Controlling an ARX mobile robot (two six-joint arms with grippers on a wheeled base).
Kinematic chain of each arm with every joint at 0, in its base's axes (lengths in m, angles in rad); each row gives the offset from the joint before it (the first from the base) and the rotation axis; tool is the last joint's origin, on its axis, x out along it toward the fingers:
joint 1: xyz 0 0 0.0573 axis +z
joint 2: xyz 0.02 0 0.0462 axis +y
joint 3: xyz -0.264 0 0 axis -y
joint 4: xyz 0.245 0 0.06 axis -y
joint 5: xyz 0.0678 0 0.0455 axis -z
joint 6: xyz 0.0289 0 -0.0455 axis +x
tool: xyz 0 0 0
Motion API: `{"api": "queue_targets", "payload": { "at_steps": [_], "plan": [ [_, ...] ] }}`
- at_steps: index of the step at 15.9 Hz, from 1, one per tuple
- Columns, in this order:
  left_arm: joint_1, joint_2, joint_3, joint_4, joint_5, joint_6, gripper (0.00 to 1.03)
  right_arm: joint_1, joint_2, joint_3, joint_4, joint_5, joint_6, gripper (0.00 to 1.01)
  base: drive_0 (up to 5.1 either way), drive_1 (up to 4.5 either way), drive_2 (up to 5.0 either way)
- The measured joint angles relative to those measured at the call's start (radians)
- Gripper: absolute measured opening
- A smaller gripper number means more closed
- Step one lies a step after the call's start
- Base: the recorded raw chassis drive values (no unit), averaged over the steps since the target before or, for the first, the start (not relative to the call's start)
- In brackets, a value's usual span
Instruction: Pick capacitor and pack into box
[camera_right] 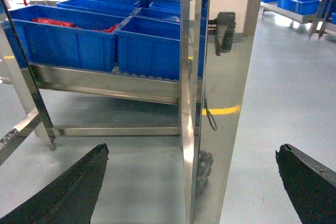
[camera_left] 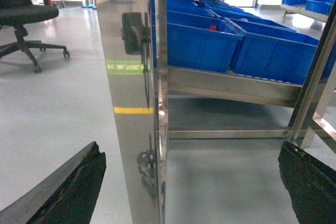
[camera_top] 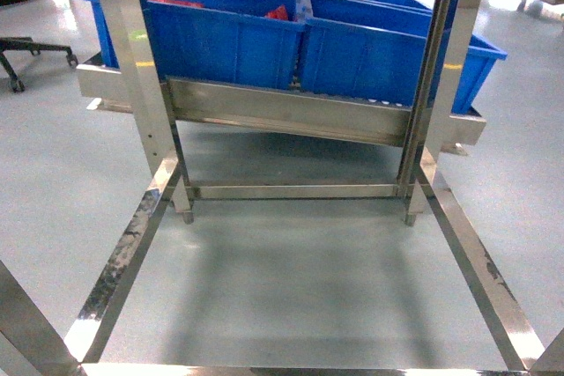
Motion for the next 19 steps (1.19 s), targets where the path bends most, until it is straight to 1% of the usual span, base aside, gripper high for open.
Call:
{"api": "queue_targets", "payload": {
  "at_steps": [19],
  "plan": [
    [0.000, 0.000, 0.000, 0.000, 0.000, 0.000, 0.98, 0.000, 0.000, 0.000, 0.000, 0.000, 0.000, 0.98, 0.0, 0.00, 0.0]
  ]
}}
